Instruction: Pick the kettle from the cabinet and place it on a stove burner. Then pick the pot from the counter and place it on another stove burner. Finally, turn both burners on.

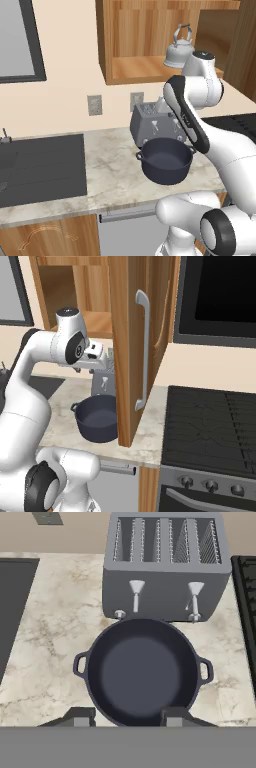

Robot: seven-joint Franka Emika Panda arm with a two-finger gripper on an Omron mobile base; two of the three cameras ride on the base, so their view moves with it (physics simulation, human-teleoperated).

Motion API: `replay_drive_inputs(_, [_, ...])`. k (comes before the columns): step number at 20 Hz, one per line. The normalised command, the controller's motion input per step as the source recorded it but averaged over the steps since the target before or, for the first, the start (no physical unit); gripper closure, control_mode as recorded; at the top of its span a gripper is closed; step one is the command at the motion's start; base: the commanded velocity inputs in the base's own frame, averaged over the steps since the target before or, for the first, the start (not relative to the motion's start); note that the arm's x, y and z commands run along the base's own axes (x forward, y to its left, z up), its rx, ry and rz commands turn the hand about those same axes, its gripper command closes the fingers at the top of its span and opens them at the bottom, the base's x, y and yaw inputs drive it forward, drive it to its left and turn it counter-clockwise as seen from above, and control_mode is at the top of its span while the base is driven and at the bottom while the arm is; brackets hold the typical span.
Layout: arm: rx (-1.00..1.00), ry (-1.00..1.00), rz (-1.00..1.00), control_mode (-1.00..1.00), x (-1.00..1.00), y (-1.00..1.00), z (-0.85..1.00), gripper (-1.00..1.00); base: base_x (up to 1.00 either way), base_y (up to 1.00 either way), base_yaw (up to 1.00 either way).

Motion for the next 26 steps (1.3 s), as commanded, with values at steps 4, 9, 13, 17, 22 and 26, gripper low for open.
replay_drive_inputs(4, [0.00,-0.02,0.00,-1.00,-0.01,0.00,0.00,-1.00,0.00,0.00,0.00])
replay_drive_inputs(9, [0.00,-0.08,0.00,-1.00,-0.05,0.00,0.01,-1.00,0.00,0.00,0.00])
replay_drive_inputs(13, [-0.04,-0.24,-0.03,-1.00,-0.26,0.00,0.11,-1.00,0.00,0.00,0.00])
replay_drive_inputs(17, [-0.03,-0.24,-0.08,-1.00,-0.27,0.00,0.16,-1.00,0.00,0.00,0.00])
replay_drive_inputs(22, [-0.04,-0.23,-0.10,-1.00,-0.27,0.00,0.12,-1.00,0.00,0.00,0.00])
replay_drive_inputs(26, [-0.05,-0.24,-0.12,-1.00,-0.25,-0.03,0.20,-1.00,0.00,0.00,0.00])
